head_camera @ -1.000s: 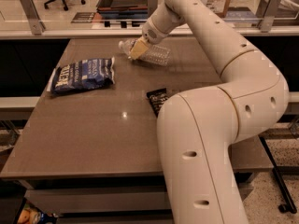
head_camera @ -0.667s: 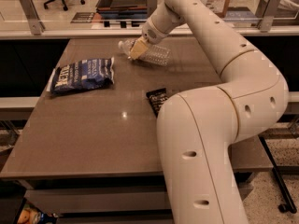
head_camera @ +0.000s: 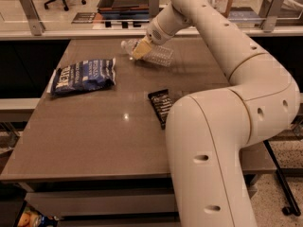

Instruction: Knock water bottle over

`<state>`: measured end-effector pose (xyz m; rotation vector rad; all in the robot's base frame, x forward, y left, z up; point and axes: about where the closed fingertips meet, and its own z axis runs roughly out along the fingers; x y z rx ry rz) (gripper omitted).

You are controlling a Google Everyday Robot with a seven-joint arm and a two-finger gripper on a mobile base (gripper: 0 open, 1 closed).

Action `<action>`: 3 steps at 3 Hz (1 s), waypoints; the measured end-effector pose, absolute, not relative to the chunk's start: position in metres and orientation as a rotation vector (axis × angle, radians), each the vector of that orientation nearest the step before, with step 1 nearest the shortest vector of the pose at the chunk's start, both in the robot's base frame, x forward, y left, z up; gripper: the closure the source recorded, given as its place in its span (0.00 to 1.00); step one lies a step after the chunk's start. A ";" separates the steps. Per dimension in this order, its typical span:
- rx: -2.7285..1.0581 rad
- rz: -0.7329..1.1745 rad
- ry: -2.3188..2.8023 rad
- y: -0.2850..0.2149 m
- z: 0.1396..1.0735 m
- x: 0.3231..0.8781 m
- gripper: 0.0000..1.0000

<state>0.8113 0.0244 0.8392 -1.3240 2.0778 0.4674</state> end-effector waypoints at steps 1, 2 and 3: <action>-1.303 0.488 2.055 0.022 0.839 0.812 1.00; -1.303 0.488 2.055 0.022 0.840 0.811 1.00; -1.294 0.488 2.048 0.020 0.838 0.812 1.00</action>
Offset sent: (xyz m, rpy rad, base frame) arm -0.0188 -0.0206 -0.0174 0.1511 -0.0810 -0.0296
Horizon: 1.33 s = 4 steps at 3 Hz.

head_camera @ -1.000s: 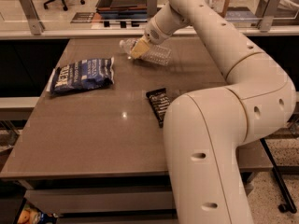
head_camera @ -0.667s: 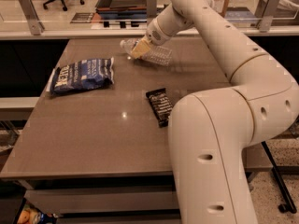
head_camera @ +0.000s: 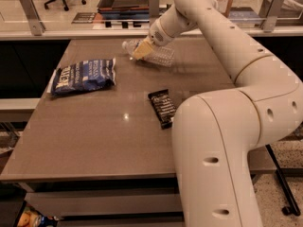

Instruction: Knock water bottle over

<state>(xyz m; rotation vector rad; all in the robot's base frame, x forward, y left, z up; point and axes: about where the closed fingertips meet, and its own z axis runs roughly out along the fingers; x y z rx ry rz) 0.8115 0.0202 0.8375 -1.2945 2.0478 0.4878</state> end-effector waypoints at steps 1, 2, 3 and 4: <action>-1.294 0.488 2.048 0.020 0.839 0.811 1.00; -1.294 0.488 2.048 0.020 0.839 0.811 1.00; -1.297 0.491 2.049 0.022 0.837 0.812 0.84; -1.297 0.491 2.049 0.022 0.838 0.811 0.59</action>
Offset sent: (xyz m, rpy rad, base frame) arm -0.0228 -0.0146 -0.0310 -0.0502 -0.0644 -0.0531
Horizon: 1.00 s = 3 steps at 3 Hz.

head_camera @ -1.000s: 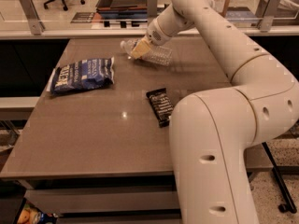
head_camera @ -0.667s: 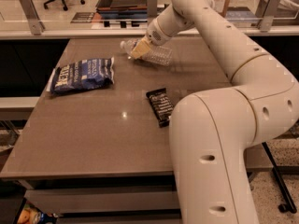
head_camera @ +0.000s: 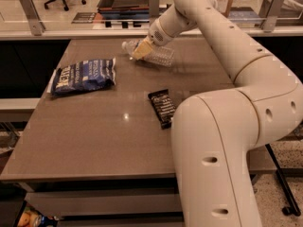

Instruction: Knock water bottle over

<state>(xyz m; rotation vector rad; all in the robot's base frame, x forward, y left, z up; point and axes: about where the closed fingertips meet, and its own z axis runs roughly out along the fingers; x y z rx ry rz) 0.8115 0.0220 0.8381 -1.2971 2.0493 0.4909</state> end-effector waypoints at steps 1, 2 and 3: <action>-1.299 0.493 2.050 0.023 0.837 0.812 0.37; -1.299 0.493 2.050 0.023 0.837 0.811 0.13; -1.303 0.498 2.053 0.026 0.834 0.812 0.00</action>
Offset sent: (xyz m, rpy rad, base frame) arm 0.0000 0.0012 -0.0014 -0.0002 0.0022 0.0016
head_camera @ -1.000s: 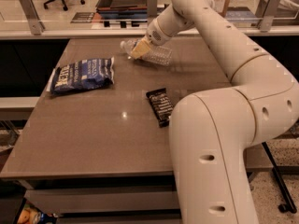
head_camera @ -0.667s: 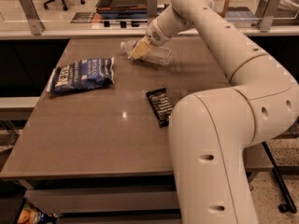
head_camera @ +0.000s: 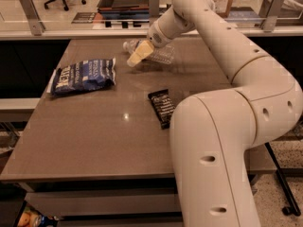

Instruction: Knock water bottle over

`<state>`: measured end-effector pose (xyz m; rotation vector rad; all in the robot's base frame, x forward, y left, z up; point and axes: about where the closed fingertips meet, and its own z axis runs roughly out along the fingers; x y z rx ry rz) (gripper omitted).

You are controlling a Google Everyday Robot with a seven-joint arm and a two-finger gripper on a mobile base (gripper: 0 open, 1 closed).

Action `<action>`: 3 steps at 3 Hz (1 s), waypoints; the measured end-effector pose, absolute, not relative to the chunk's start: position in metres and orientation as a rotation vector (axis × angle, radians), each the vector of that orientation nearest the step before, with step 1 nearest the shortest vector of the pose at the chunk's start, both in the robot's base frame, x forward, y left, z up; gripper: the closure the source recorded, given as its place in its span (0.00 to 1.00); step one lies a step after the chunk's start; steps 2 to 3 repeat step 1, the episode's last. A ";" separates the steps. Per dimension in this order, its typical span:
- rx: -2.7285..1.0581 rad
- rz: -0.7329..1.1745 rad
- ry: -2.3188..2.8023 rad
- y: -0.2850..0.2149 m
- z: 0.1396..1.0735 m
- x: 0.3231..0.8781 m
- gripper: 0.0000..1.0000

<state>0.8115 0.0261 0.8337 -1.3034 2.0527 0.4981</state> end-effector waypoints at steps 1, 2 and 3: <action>-1.304 0.498 2.053 0.026 0.834 0.812 0.00; -1.304 0.498 2.053 0.026 0.834 0.812 0.00; -1.304 0.498 2.053 0.026 0.834 0.812 0.00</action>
Offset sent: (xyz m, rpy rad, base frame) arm 0.0000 0.0000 0.0000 0.0000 0.0000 0.0000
